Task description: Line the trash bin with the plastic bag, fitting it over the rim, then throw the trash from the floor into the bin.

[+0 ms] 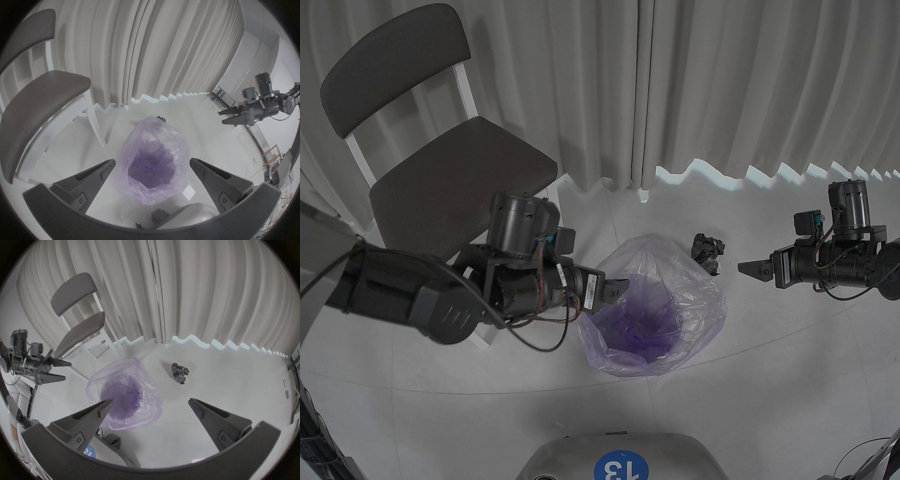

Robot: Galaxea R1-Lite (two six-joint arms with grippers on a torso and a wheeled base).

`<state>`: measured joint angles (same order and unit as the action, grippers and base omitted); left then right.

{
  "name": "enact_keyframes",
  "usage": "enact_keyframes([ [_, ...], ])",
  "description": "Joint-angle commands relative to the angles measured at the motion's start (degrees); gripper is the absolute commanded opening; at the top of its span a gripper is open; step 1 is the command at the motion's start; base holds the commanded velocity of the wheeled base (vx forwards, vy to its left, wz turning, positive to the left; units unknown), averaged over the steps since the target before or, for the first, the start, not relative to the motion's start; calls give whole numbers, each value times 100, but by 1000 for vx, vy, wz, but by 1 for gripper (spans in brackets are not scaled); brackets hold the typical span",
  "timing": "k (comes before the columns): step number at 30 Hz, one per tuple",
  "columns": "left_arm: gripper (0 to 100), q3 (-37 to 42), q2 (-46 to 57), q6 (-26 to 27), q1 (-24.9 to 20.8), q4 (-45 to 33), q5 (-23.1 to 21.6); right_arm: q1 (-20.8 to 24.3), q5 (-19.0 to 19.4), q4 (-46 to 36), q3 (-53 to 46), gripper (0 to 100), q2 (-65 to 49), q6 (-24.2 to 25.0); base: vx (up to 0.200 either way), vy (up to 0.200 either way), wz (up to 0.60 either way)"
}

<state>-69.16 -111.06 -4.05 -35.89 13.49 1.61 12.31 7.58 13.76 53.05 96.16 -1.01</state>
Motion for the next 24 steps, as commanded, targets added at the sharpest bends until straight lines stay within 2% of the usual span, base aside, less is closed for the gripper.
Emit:
enact_keyframes([
  [1,100,-1135,-1243,299,179,-594,252,-247,235,909,-700,100,34,453,0,0,0],
  [6,100,-1355,-1586,598,284,-682,551,-256,279,2315,-1315,100,166,1050,0,0,0],
  [8,100,-1337,-1586,791,302,-778,569,-300,358,2684,-1306,100,395,1130,0,0,0],
  [11,100,-1355,-1656,914,311,-866,613,-449,419,2807,-1201,100,491,1103,0,0,0],
  [19,100,-1592,-2078,923,451,-866,797,-475,437,2798,-1218,100,597,1086,0,0,0],
  [24,100,-2304,-2438,923,776,-901,832,-528,437,2798,-1210,100,773,1068,0,0,0],
])
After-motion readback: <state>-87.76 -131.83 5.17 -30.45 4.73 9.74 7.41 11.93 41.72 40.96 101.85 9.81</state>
